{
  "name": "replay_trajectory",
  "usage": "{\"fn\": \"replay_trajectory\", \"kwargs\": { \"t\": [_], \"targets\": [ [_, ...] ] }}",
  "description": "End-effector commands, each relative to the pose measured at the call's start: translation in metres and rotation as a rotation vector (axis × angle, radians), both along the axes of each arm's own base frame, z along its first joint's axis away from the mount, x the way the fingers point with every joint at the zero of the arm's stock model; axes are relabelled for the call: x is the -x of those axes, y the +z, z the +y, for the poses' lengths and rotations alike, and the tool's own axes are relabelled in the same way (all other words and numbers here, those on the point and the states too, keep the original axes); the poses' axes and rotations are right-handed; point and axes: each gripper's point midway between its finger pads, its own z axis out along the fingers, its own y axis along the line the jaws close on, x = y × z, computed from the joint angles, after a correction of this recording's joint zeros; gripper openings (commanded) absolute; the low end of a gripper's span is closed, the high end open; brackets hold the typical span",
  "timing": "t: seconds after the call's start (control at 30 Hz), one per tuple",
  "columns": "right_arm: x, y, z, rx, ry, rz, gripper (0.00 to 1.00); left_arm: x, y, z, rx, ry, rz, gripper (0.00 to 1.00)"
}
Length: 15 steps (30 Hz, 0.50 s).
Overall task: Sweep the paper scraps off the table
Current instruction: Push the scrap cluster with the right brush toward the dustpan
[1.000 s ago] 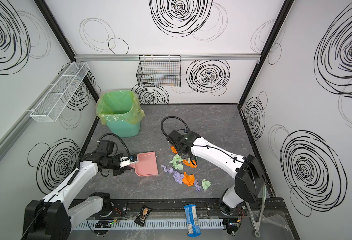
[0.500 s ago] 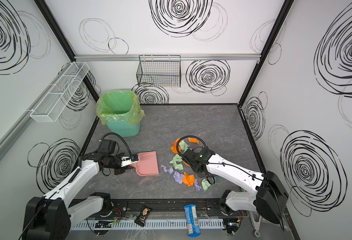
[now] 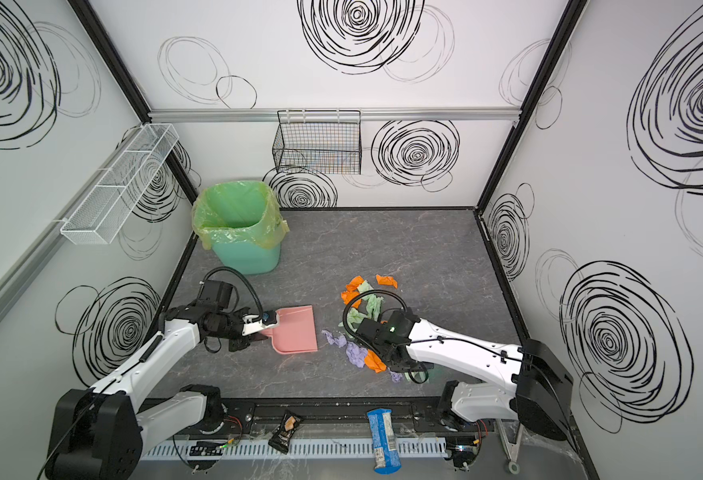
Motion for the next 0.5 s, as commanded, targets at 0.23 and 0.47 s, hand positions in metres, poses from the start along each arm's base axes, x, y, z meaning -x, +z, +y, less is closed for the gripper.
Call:
{"fn": "replay_trajectory", "kwargs": {
  "t": [0.23,0.47],
  "targets": [
    [-0.007,0.016,0.074,-0.426,-0.118,0.045,0.0,-0.011,0.004,-0.001,0.053,-0.026,-0.015,0.0],
    [-0.037,0.025,0.106,-0.602,-0.114,-0.018,0.0,-0.008,0.004,0.003,0.059,-0.02,-0.013,0.0]
  ]
}}
